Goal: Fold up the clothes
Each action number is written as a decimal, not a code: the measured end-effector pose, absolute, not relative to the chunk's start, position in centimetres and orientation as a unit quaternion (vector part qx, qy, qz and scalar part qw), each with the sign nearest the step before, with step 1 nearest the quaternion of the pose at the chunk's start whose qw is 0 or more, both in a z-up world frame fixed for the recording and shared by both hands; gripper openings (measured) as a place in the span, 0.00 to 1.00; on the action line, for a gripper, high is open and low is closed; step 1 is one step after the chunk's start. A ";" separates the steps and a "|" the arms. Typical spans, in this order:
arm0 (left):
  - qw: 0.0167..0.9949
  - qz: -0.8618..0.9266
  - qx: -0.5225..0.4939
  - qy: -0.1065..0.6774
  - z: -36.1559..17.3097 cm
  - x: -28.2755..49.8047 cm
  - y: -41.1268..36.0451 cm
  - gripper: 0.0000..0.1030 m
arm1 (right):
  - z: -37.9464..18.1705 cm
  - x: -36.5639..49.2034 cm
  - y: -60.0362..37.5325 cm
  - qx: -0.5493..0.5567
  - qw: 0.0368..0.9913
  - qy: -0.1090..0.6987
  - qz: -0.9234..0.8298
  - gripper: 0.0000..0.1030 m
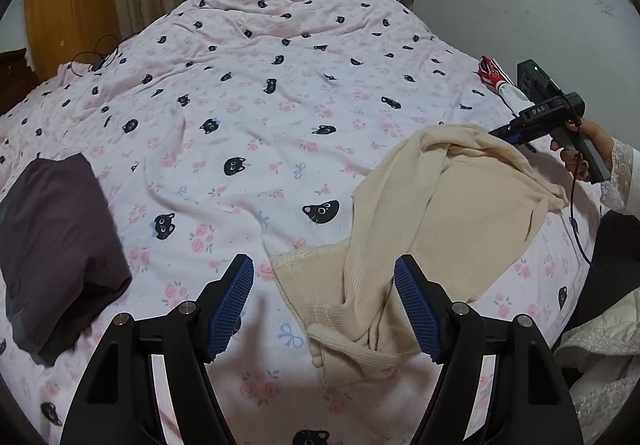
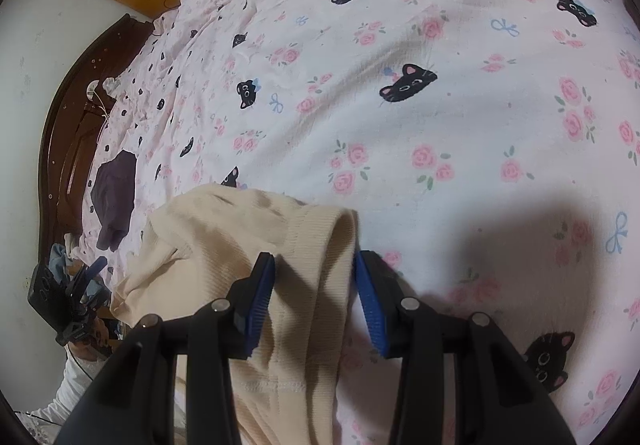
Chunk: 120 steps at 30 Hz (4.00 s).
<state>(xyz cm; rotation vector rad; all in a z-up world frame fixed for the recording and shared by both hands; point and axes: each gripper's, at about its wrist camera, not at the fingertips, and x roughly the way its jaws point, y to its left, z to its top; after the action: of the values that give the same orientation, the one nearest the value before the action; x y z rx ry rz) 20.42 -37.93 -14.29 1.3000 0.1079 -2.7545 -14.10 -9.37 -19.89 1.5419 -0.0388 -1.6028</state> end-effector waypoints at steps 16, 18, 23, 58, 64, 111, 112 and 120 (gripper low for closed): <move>0.000 -0.878 0.476 0.046 -16.6 19.8 -37.5 0.33 | -19.8 -13.8 -9.4 0.621 0.448 -0.002 -0.643 0.42; -0.001 -0.877 0.479 0.047 -16.5 19.9 -37.7 0.33 | -19.7 -13.8 -9.4 0.620 0.449 -0.001 -0.643 0.42; -0.001 -0.870 0.490 0.048 -16.7 19.8 -38.1 0.16 | -19.9 -13.9 -9.3 0.620 0.450 -0.005 -0.643 0.42; 0.040 -0.821 0.568 -0.044 -14.2 17.5 -35.6 0.07 | -20.5 -13.5 -10.1 0.588 0.497 0.071 -0.635 0.43; 0.020 -0.802 0.595 -0.059 -14.3 16.4 -35.3 0.08 | -20.5 -13.4 -10.1 0.588 0.497 0.072 -0.634 0.43; 0.226 -0.795 0.542 -0.150 -12.4 2.2 -41.3 0.06 | -20.2 -14.1 -10.0 0.599 0.500 0.066 -0.622 0.41; 0.231 -0.788 0.551 -0.153 -13.1 1.8 -41.5 0.06 | -20.1 -14.2 -10.0 0.598 0.500 0.066 -0.623 0.41; 0.251 -0.757 0.582 -0.157 -16.5 0.4 -41.7 0.06 | -19.5 -15.6 -8.9 0.602 0.494 0.032 -0.627 0.44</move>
<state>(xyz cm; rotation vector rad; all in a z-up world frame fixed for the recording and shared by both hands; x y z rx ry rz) 0.39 -41.69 -16.50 1.5828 -0.4278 -2.0604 -15.63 -8.95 -19.49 1.4589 0.0773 -1.5205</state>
